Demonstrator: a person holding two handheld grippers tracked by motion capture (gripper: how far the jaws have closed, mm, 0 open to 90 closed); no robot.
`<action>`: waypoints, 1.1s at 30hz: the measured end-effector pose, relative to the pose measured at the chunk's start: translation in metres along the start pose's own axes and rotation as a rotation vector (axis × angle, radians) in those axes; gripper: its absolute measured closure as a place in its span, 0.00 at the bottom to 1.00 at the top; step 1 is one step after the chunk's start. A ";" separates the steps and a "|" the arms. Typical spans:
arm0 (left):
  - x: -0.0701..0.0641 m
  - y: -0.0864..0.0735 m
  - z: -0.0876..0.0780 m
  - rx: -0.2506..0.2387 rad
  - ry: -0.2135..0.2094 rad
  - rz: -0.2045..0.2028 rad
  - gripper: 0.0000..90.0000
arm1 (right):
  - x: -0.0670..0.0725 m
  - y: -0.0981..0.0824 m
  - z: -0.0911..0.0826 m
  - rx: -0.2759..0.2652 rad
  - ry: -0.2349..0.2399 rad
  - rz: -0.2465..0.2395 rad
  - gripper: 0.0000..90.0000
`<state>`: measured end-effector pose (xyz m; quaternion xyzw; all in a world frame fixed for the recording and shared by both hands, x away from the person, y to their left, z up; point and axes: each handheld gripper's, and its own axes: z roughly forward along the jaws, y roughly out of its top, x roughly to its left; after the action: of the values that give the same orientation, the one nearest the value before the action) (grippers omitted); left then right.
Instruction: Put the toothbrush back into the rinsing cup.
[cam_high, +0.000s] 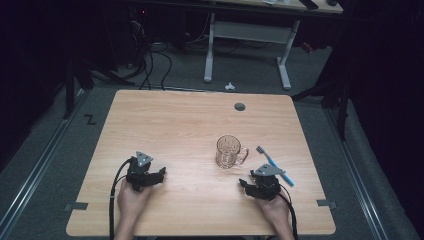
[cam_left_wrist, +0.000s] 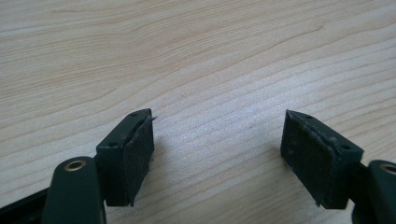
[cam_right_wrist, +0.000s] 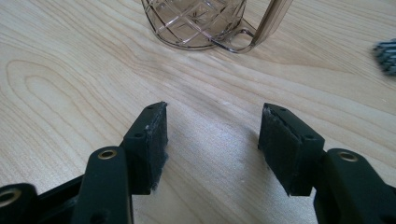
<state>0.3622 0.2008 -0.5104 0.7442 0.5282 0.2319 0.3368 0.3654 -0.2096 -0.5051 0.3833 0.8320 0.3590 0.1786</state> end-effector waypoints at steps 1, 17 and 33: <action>0.000 0.000 0.000 0.000 0.000 0.000 0.29 | 0.000 0.000 0.000 0.000 0.000 0.000 0.47; 0.000 0.000 0.000 0.000 -0.001 -0.001 0.29 | 0.000 0.000 0.000 0.001 -0.006 0.007 0.46; 0.000 0.000 0.000 0.001 -0.008 0.006 0.29 | 0.002 0.000 0.000 0.000 -0.015 0.015 0.47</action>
<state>0.3621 0.2009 -0.5104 0.7469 0.5246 0.2300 0.3378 0.3641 -0.2081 -0.5051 0.3924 0.8278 0.3573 0.1821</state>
